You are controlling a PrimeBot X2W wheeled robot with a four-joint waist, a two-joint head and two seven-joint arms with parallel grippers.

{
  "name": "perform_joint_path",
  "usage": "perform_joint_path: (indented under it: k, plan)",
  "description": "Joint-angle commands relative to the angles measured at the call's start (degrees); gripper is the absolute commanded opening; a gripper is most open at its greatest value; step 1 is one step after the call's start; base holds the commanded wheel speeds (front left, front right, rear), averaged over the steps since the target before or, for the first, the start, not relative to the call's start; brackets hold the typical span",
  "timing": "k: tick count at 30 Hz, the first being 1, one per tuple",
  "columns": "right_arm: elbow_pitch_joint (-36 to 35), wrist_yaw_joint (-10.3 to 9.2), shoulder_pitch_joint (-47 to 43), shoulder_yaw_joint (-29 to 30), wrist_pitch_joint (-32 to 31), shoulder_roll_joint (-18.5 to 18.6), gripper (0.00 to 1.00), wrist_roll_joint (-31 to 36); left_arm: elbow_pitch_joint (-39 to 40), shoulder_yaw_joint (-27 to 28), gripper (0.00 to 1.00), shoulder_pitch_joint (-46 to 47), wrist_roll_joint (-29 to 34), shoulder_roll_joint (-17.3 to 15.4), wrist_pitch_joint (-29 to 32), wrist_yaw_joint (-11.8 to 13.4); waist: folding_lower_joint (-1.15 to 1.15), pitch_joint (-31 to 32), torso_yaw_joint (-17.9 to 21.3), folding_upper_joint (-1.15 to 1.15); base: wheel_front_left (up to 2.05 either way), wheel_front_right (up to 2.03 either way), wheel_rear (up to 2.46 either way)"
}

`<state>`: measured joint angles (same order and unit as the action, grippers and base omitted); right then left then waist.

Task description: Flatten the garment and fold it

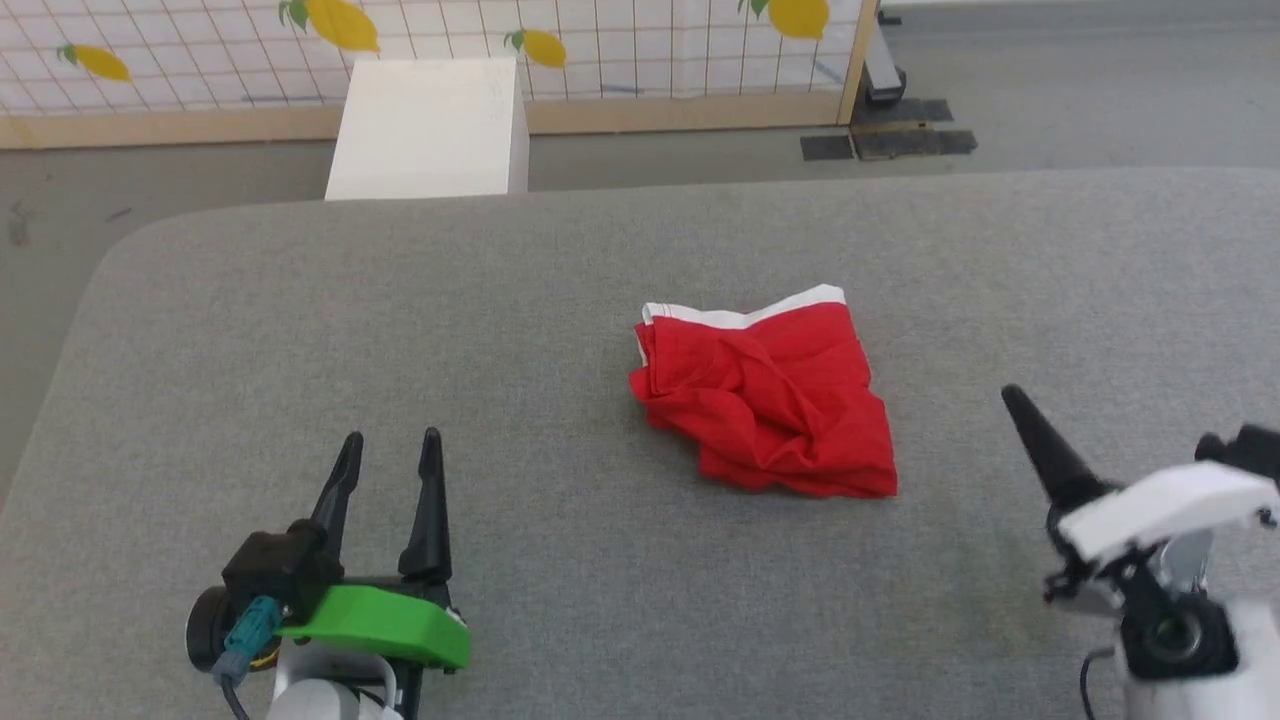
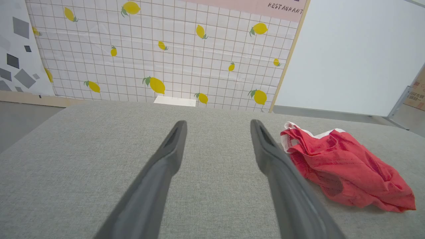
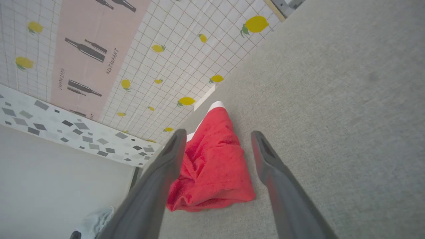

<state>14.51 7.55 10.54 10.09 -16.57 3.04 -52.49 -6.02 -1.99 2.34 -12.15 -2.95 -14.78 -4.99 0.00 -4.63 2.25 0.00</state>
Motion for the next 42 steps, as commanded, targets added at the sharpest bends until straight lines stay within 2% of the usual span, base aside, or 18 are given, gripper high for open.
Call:
perform_joint_path:
  k: [1, 3, 6, 10, 15, 19, 20, 21, 22, 23, 24, 30, 33, 37, 42]
  plan:
    - [3.03, -0.06, 3.04, 1.33, -3.18, -0.12, 1.00, -3.52, 0.25, -0.07, 1.00, 1.17, 0.01, 0.07, -0.22, -0.02, 0.00, -1.39, -0.81, 0.00, 0.00, 0.00, 0.00]
    - [8.86, -0.06, 7.81, 3.71, -7.88, -0.13, 1.00, -6.77, 0.26, -0.43, 1.00, 1.81, 0.08, 0.07, -0.22, -0.15, 0.00, -2.39, -1.58, 0.00, 0.00, 0.00, 0.00]
    - [18.81, -0.06, 15.24, 7.14, -13.74, -0.14, 1.00, -6.92, 0.25, -0.95, 1.00, 2.92, 0.15, 0.07, -0.22, -0.29, 0.00, -4.02, -3.16, 0.00, 0.00, 0.00, 0.00]
    - [29.63, -0.06, 23.13, 10.12, -18.55, 0.13, 1.00, -1.67, 0.46, -1.61, 1.00, 4.47, 0.07, 0.07, -0.22, -0.28, 0.00, -6.17, -5.66, 0.00, 0.00, 0.00, 0.00]
    - [37.88, -0.06, 29.27, 10.84, -22.98, 1.11, 1.00, 7.07, 0.73, -2.17, 1.00, 5.56, -0.15, 0.07, -0.22, 0.00, 0.00, -8.00, -8.69, 0.00, 0.00, 0.00, 0.00]
    - [40.47, -0.06, 31.85, 11.37, -26.26, 0.90, 1.00, 10.20, 0.62, -2.32, 1.00, 5.79, -0.40, 0.07, -0.22, 0.12, 0.00, -8.41, -10.40, 0.00, 0.00, 0.00, 0.00]
    - [40.68, -0.06, 32.14, 11.40, -27.23, 0.77, 0.96, 10.40, 0.58, -2.37, 1.00, 5.77, -0.45, 0.07, -0.22, 0.14, 0.00, -8.31, -10.69, 0.00, 0.00, 0.00, 0.00]
    - [40.71, -0.06, 32.33, 11.20, -28.43, 0.63, 0.48, 10.71, 0.51, -2.41, 1.00, 5.68, -0.49, 0.07, -0.22, 0.16, 0.00, -8.12, -10.97, 0.00, 0.00, 0.00, 0.00]
    - [40.55, -0.06, 32.34, 10.91, -29.26, 0.53, 0.31, 11.04, 0.44, -2.39, 1.00, 5.57, -0.50, 0.07, -0.22, 0.20, 0.00, -7.95, -11.09, 0.00, 0.00, 0.00, 0.00]
    - [40.18, -0.06, 32.16, 10.66, -30.04, 0.43, 0.11, 11.33, 0.33, -2.35, 1.00, 5.40, -0.50, 0.07, -0.22, 0.24, 0.00, -7.57, -11.19, 0.00, 0.00, 0.00, 0.00]
    - [39.81, -0.06, 31.96, 10.61, -30.54, 0.36, 0.00, 11.42, 0.25, -2.28, 1.00, 5.22, -0.48, 0.07, -0.22, 0.26, 0.00, -7.28, -11.20, 0.00, 0.00, 0.00, 0.00]
    - [33.41, -0.06, 29.83, 8.35, -32.88, 0.07, 0.00, 12.09, 0.22, -1.53, 1.00, 3.57, -0.17, 0.07, -0.22, 0.39, 0.00, -4.92, -9.36, 0.00, 0.00, 0.00, 0.00]
    - [26.48, -0.06, 27.57, 2.68, -32.60, 0.76, 0.00, 15.53, 0.31, -0.98, 1.00, 2.70, 0.20, 0.07, -0.22, 0.18, 0.00, -3.80, -6.89, 0.00, 0.00, 0.00, 0.00]
    - [17.39, -0.06, 23.63, -7.92, -31.31, 5.63, 0.00, 22.98, 0.46, -0.34, 1.00, 1.77, 0.61, 0.07, -0.22, -0.13, 0.00, -2.85, -2.42, 0.00, 0.00, 0.00, 0.00]
    - [10.54, -0.06, 21.25, -18.66, -29.87, 13.11, 0.00, 30.34, 1.07, -0.24, 1.00, 1.98, 1.07, 0.07, -0.22, -0.47, 0.00, -3.41, 3.98, 0.00, 0.00, 0.00, 0.00]
